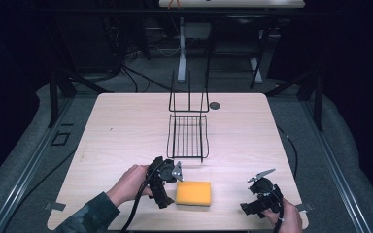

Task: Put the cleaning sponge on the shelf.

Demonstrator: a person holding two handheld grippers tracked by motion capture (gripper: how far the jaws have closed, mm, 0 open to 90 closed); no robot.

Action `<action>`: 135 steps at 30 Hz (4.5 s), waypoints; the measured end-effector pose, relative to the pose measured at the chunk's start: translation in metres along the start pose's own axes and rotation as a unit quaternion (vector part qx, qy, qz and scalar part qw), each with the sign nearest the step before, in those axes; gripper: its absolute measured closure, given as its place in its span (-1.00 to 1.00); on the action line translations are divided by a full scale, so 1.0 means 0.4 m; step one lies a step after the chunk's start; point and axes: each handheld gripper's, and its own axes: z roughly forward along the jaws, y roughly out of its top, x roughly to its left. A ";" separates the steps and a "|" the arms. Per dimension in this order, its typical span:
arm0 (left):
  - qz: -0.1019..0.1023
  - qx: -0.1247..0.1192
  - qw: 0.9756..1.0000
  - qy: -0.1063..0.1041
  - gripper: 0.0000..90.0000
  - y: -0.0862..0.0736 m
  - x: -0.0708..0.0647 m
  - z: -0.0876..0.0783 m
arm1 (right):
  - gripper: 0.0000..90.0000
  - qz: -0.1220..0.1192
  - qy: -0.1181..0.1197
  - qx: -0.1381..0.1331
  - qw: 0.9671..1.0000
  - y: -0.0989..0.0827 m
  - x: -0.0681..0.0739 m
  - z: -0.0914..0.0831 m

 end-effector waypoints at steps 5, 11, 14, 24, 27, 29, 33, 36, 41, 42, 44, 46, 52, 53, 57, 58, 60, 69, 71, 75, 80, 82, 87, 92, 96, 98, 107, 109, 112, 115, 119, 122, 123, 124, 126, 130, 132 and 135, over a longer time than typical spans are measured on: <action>0.011 0.012 1.000 -0.010 -0.99 0.028 0.001 0.019 | -0.73 0.002 0.002 -0.001 1.000 0.000 -0.001 0.000; 0.026 0.037 0.999 -0.021 -0.99 0.060 -0.001 0.044 | -0.73 0.002 0.001 -0.006 1.000 -0.001 -0.001 -0.001; 0.030 0.046 0.998 -0.028 -0.99 0.071 -0.003 0.061 | -0.73 0.002 0.001 -0.003 1.000 -0.001 -0.001 -0.003; 0.037 0.063 0.996 -0.040 -0.88 0.091 -0.004 0.098 | -0.74 0.004 0.003 -0.002 1.000 -0.001 0.000 -0.003; 0.037 0.055 0.997 -0.044 -0.80 0.090 -0.005 0.104 | -0.74 0.005 0.005 -0.002 1.000 -0.002 -0.001 -0.003; 0.041 0.060 0.997 -0.038 -0.74 0.090 -0.005 0.105 | -0.74 0.004 0.005 -0.002 1.000 -0.002 -0.001 -0.003; 0.036 0.055 0.997 -0.042 -0.65 0.089 -0.007 0.113 | -0.74 0.006 0.005 -0.003 1.000 -0.002 -0.002 -0.003; 0.033 0.051 0.997 -0.041 -0.55 0.087 -0.008 0.115 | -0.74 0.003 0.006 -0.001 1.000 -0.002 -0.002 -0.004; 0.032 0.051 0.998 -0.033 -0.49 0.085 -0.010 0.110 | -0.74 0.003 0.004 -0.001 1.000 -0.001 0.002 -0.001; 0.030 0.049 0.998 -0.032 -0.48 0.083 -0.010 0.109 | -0.74 0.001 0.004 -0.001 1.000 -0.001 0.001 -0.001; 0.032 0.049 0.998 -0.032 -0.47 0.082 -0.008 0.106 | -0.74 0.005 0.005 -0.002 1.000 -0.002 0.002 0.000; 0.034 0.047 0.998 -0.031 -0.47 0.081 -0.008 0.103 | -0.73 0.003 0.005 -0.001 1.000 -0.001 0.000 -0.001; 0.033 0.040 0.998 -0.025 -0.46 0.082 -0.014 0.088 | -0.73 0.006 0.005 -0.003 1.000 -0.002 0.001 0.000; 0.034 0.039 0.998 -0.022 -0.46 0.082 -0.015 0.084 | -0.73 0.005 0.005 -0.003 1.000 -0.002 0.000 0.000; 0.040 0.041 0.998 -0.011 -0.46 0.082 -0.020 0.075 | -0.73 0.002 0.002 0.000 1.000 -0.002 -0.001 -0.002; 0.040 0.040 0.998 -0.011 -0.46 0.082 -0.021 0.073 | -0.73 0.005 0.003 0.001 1.000 -0.002 0.000 -0.003; 0.040 0.039 0.998 -0.007 -0.46 0.080 -0.023 0.068 | -0.73 0.005 0.004 0.000 1.000 -0.002 -0.001 -0.004; 0.042 0.041 0.998 0.006 -0.46 0.078 -0.028 0.048 | -0.73 0.007 0.003 -0.001 1.000 -0.003 0.003 -0.001; 0.042 0.038 0.998 0.007 -0.45 0.078 -0.027 0.044 | -0.73 0.007 0.003 0.002 1.000 -0.002 0.002 -0.002; 0.037 0.036 0.999 0.006 -0.45 0.076 -0.022 0.037 | -0.73 0.004 0.003 -0.002 1.000 -0.002 0.001 0.000; 0.033 0.029 0.999 0.007 -0.45 0.076 -0.015 0.020 | -0.73 0.007 0.003 -0.001 1.000 -0.003 0.002 -0.001; 0.032 0.028 0.999 0.008 -0.44 0.076 -0.013 0.016 | -0.73 0.001 0.003 -0.002 1.000 -0.003 0.001 0.000; 0.025 0.023 0.999 0.011 -0.44 0.071 -0.005 0.000 | -0.73 0.001 0.003 0.002 1.000 -0.002 0.001 -0.001; 0.016 0.016 1.000 0.014 -0.44 0.065 0.005 -0.013 | -0.73 -0.001 0.003 0.003 1.000 -0.002 0.001 0.000; 0.010 0.012 1.000 0.016 -0.44 0.062 0.014 -0.024 | -0.72 -0.001 0.002 0.002 1.000 -0.002 0.002 -0.001; 0.005 0.008 1.000 0.017 -0.44 0.061 0.020 -0.032 | -0.72 -0.001 0.002 0.003 1.000 -0.002 0.001 -0.002; -0.017 -0.002 0.999 0.033 -0.43 0.049 0.044 -0.061 | -0.71 -0.003 0.000 0.000 1.000 -0.001 0.003 -0.005; -0.019 -0.009 0.999 0.041 -0.42 0.046 0.052 -0.071 | -0.71 -0.003 0.000 -0.001 1.000 -0.001 0.003 -0.005; -0.023 -0.011 0.999 0.043 -0.42 0.044 0.061 -0.077 | -0.71 -0.003 0.000 -0.001 1.000 -0.001 0.003 -0.005; -0.031 -0.013 0.998 0.051 -0.41 0.039 0.076 -0.086 | -0.71 -0.004 0.000 -0.001 1.000 -0.001 0.003 -0.005; -0.047 -0.018 0.997 0.053 -0.41 0.034 0.091 -0.094 | -0.71 -0.004 -0.001 -0.001 1.000 -0.001 0.003 -0.005; -0.058 -0.028 0.997 0.052 -0.40 0.031 0.104 -0.102 | -0.71 -0.004 0.000 0.000 1.000 -0.001 0.003 -0.005; -0.060 -0.029 0.996 0.054 -0.40 0.030 0.107 -0.104 | -0.71 -0.004 0.000 -0.002 1.000 -0.001 0.003 -0.003; -0.060 -0.028 0.996 0.056 -0.39 0.029 0.110 -0.106 | -0.71 -0.004 0.000 0.000 1.000 -0.001 0.003 -0.004; -0.066 -0.030 0.996 0.057 -0.39 0.027 0.116 -0.108 | -0.71 -0.004 0.000 0.000 1.000 -0.001 0.003 -0.004; -0.071 -0.029 0.995 0.060 -0.39 0.023 0.130 -0.112 | -0.71 -0.005 0.000 -0.002 1.000 -0.001 0.002 -0.003; -0.076 -0.028 0.995 0.063 -0.38 0.021 0.137 -0.112 | -0.71 -0.005 0.000 0.000 1.000 -0.001 0.002 -0.004; -0.083 -0.025 0.994 0.065 -0.38 0.015 0.154 -0.115 | -0.71 -0.006 0.000 0.001 1.000 -0.001 0.002 -0.004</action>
